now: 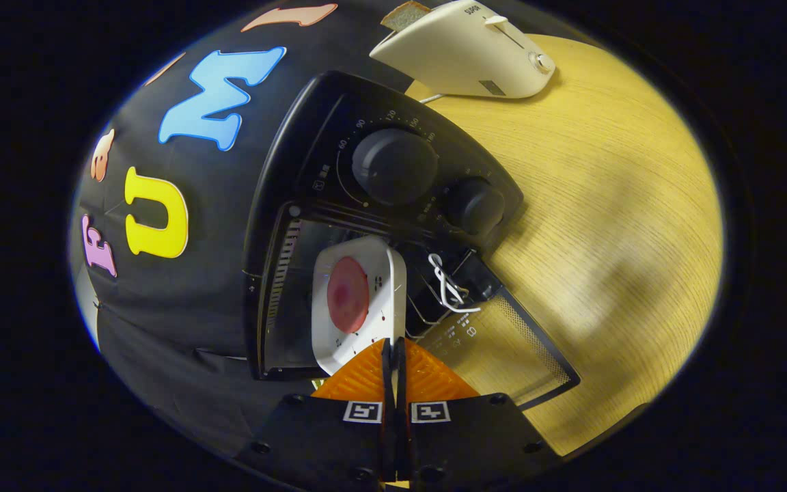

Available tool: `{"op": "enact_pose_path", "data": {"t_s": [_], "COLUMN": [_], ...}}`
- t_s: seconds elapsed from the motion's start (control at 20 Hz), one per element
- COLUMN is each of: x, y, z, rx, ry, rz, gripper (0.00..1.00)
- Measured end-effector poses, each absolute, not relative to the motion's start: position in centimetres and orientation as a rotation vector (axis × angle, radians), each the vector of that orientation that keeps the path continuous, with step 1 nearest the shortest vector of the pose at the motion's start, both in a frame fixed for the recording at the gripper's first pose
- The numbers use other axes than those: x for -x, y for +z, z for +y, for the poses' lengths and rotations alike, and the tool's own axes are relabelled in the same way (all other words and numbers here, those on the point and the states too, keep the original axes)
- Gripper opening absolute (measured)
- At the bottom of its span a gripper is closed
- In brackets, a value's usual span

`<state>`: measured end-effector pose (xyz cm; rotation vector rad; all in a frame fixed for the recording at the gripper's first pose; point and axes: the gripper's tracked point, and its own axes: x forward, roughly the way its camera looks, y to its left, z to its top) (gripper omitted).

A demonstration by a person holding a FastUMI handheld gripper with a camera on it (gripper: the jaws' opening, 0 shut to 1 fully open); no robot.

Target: Open the toaster oven, put the food inside, and close the toaster oven door.

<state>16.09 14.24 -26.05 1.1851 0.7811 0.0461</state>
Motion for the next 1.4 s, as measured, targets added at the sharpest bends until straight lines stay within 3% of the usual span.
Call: {"op": "enact_pose_path", "data": {"t_s": [0.55,0.7,0.85,0.95,1.0,1.15,1.4], "x": [-20.8,-20.7,-19.9,-18.6,-17.9,-15.5,-10.8], "y": [-26.4,-24.6,-23.4,-22.7,-22.2,-22.0,-22.1], "z": [16.8,17.1,18.5,18.9,19.0,19.7,20.1], "rx": [-1.277,-1.304,-1.328,-1.311,-1.294,-1.236,-1.093], "ry": [-0.043,-0.003,0.056,0.091,0.106,0.155,0.236], "rz": [0.707,0.662,0.666,0.669,0.665,0.712,0.781], "gripper": [0.03,0.09,0.28,0.55,0.60,0.97,0.98]}}
